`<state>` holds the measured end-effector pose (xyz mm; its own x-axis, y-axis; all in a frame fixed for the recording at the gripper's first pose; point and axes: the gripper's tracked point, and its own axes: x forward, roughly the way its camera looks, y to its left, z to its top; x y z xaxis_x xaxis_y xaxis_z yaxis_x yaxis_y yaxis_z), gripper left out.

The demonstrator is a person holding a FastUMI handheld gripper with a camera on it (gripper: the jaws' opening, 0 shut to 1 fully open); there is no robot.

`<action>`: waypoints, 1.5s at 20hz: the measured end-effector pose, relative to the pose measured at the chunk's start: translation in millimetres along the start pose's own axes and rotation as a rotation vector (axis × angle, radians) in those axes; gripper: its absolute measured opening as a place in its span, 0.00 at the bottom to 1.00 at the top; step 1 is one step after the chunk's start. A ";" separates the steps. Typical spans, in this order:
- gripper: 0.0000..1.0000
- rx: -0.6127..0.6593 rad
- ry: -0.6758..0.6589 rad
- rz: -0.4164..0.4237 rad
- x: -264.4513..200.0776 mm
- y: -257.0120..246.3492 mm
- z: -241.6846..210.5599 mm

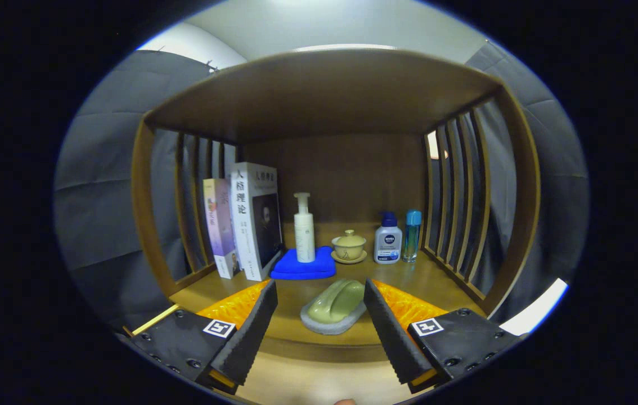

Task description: Pull open the drawer, take out the items inside it, and place them on the countertop above the cabinet.

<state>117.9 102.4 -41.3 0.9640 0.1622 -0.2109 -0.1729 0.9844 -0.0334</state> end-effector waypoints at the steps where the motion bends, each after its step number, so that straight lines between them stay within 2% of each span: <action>1: 0.98 -0.007 -0.015 -0.002 -10.3 3.0 -2.8; 8: 0.98 -0.020 -0.140 -0.032 -71.7 16.4 -13.1; 14: 0.98 -0.075 -0.169 -0.036 -114.1 22.5 -45.8; 22: 0.98 -0.073 -0.085 -0.019 -151.9 29.3 -110.7; 30: 0.99 -0.068 -0.004 0.004 -164.2 39.0 -165.7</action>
<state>-80.6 102.8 -169.9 0.9639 0.1668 -0.2073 -0.1903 0.9768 -0.0986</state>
